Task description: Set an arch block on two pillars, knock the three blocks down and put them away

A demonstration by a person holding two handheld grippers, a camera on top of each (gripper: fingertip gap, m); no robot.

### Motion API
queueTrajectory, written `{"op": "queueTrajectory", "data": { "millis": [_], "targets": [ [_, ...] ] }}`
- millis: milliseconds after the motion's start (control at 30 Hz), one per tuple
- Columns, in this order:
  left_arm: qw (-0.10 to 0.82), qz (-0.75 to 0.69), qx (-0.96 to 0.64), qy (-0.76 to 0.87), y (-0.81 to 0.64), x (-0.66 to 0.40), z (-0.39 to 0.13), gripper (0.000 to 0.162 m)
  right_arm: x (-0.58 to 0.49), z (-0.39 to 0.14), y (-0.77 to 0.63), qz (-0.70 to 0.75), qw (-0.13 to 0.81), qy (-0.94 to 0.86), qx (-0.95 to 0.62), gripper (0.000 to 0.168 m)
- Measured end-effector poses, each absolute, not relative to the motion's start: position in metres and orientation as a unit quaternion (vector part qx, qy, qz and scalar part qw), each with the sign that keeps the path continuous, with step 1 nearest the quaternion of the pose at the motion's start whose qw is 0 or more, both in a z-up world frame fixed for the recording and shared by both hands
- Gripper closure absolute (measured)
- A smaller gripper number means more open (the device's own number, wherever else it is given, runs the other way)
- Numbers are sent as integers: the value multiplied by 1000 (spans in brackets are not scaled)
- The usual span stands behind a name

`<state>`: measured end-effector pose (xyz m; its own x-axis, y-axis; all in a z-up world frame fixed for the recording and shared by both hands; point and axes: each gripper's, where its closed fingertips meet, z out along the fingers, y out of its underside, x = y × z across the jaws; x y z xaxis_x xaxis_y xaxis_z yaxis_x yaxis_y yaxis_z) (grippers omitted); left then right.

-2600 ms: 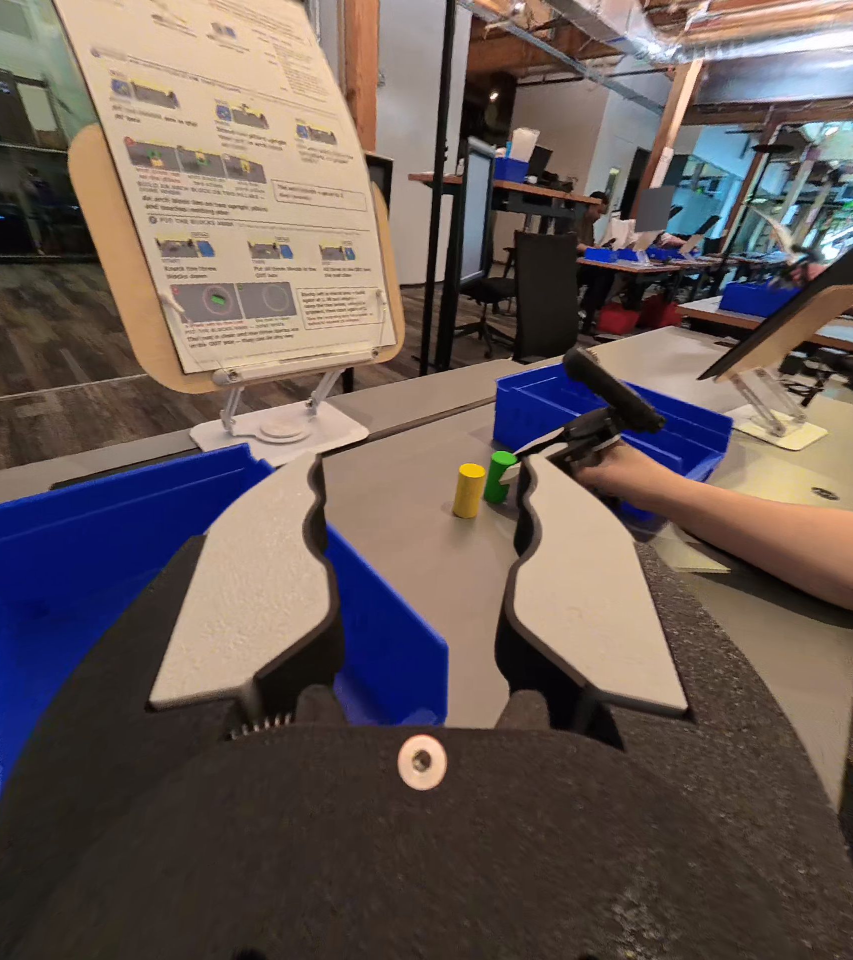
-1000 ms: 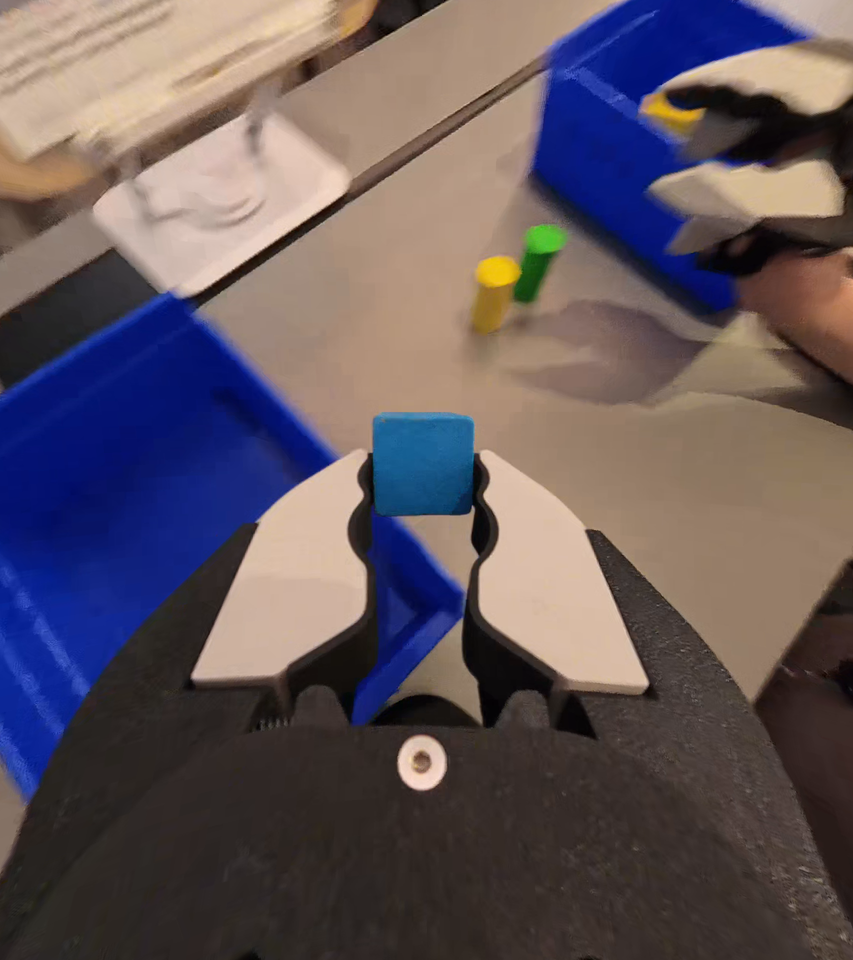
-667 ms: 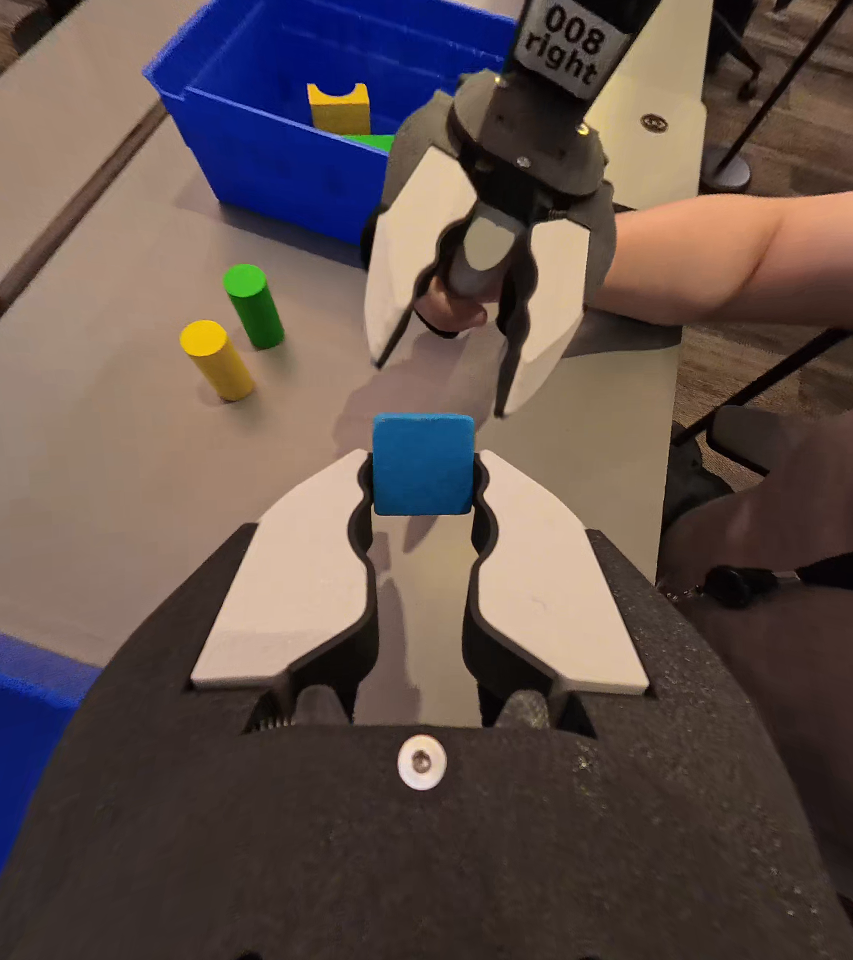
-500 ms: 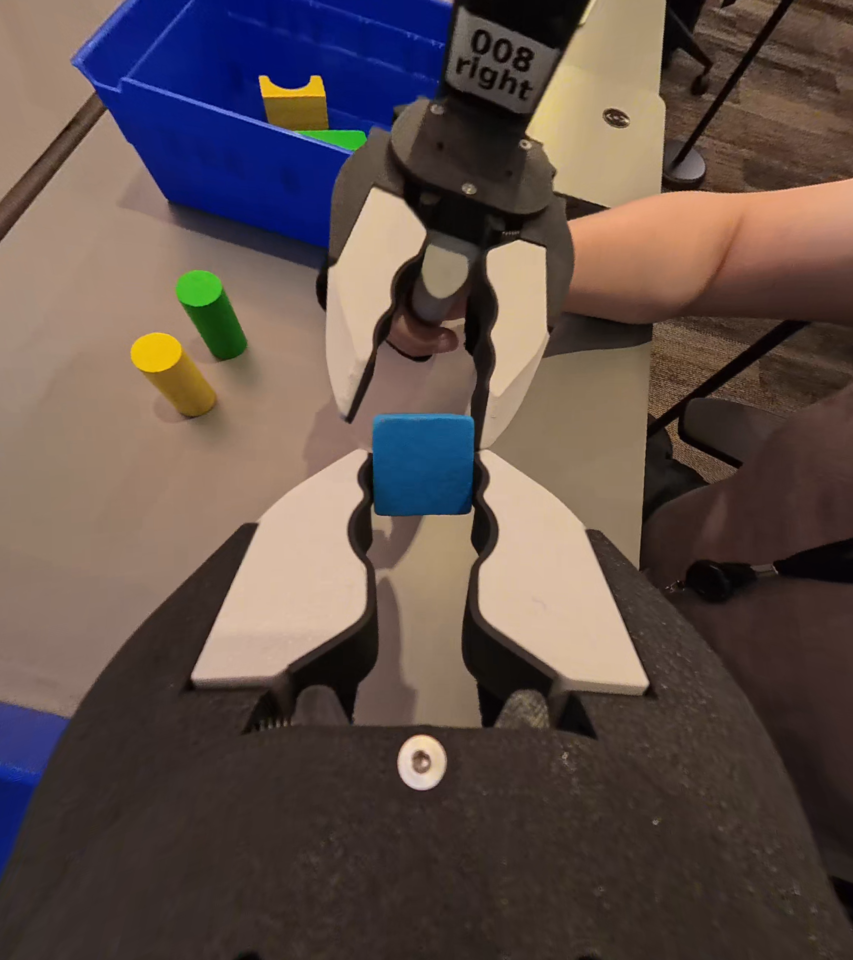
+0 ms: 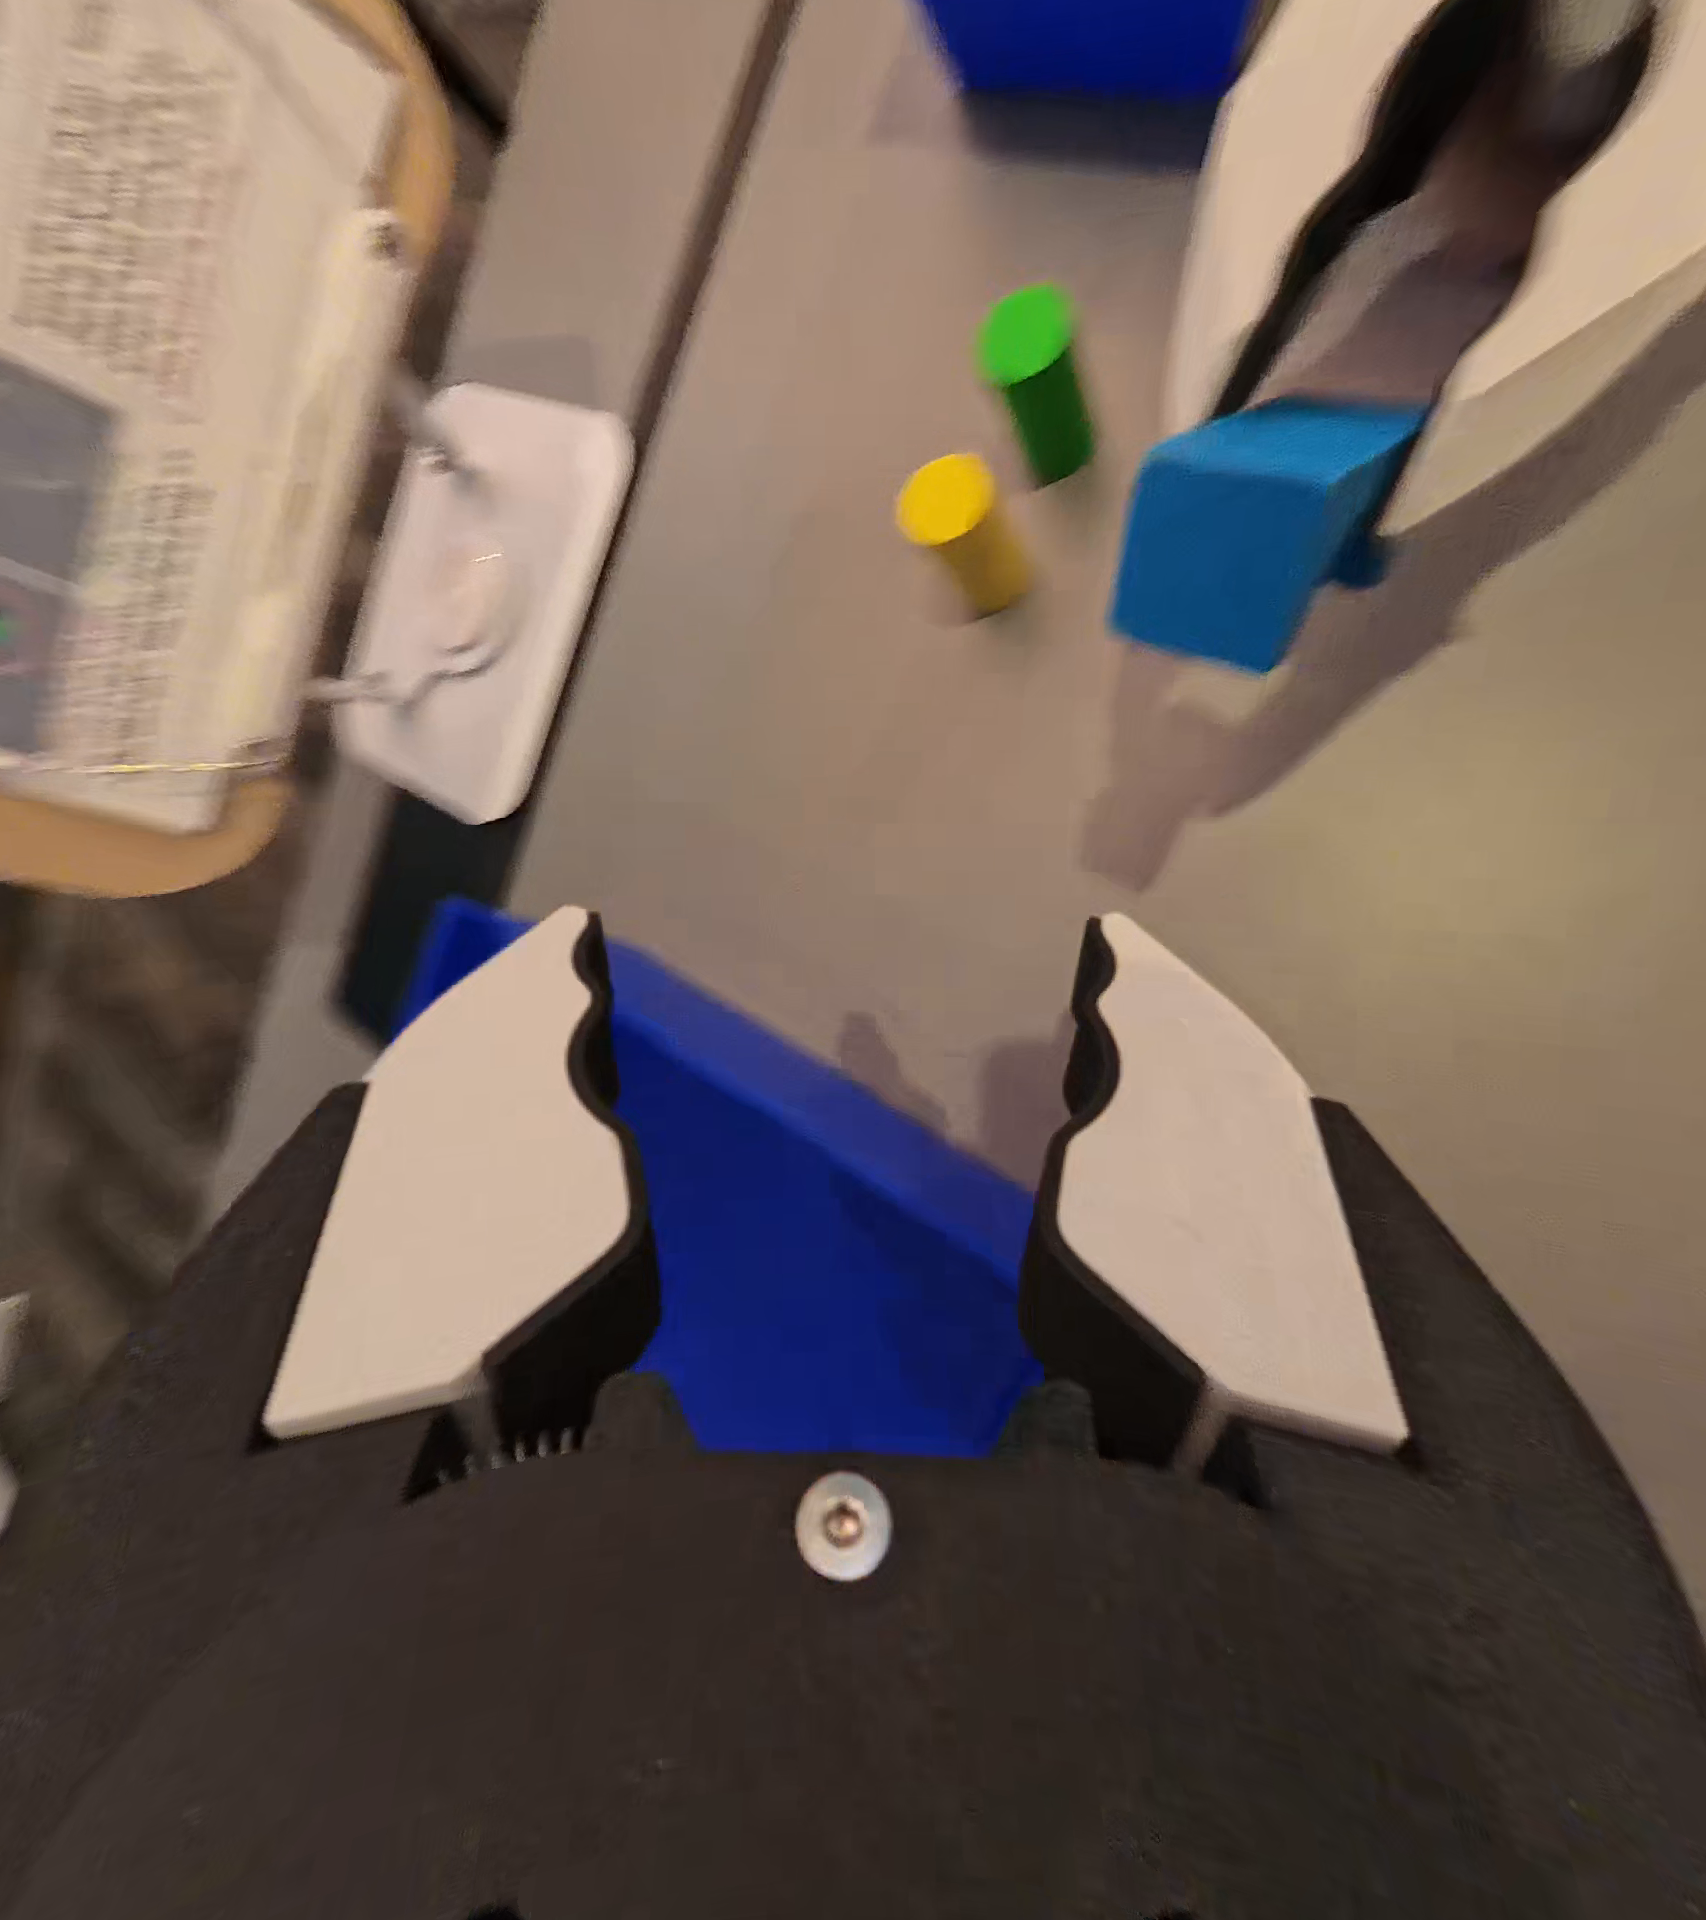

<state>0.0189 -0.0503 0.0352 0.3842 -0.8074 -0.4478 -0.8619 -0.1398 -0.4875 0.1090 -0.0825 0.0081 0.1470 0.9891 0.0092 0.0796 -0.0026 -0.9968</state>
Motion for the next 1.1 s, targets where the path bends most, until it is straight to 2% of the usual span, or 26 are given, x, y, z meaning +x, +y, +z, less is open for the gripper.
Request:
{"op": "queueTrajectory", "data": {
  "millis": [133,233,400,567,700,767,867,1033,1100],
  "targets": [
    [386,192,-728,533,-26,-12,70,82,116,7,-74,422,522,-474,-571,135],
    [402,294,-683,535,-18,-30,87,80,120,4,-75,418,522,-470,-577,135],
    [374,328,-679,540,-22,-47,73,74,129,-11,-77,399,519,-465,-597,135],
    [369,229,-733,523,-33,-52,45,75,138,21,-67,376,534,-455,-606,135],
    [391,11,-786,479,-66,-30,25,76,155,51,-26,258,492,-517,-651,135],
    [403,-74,-789,458,-83,-21,22,74,168,39,-1,208,426,-546,-691,135],
    [426,-116,-780,444,-105,-19,17,68,178,7,27,187,342,-558,-733,135],
    [476,-204,-752,408,-138,-19,28,76,162,-39,28,164,278,-605,-727,135],
    [474,-235,-751,394,-148,-23,31,74,159,-53,29,139,264,-623,-723,135]
  ]
}}
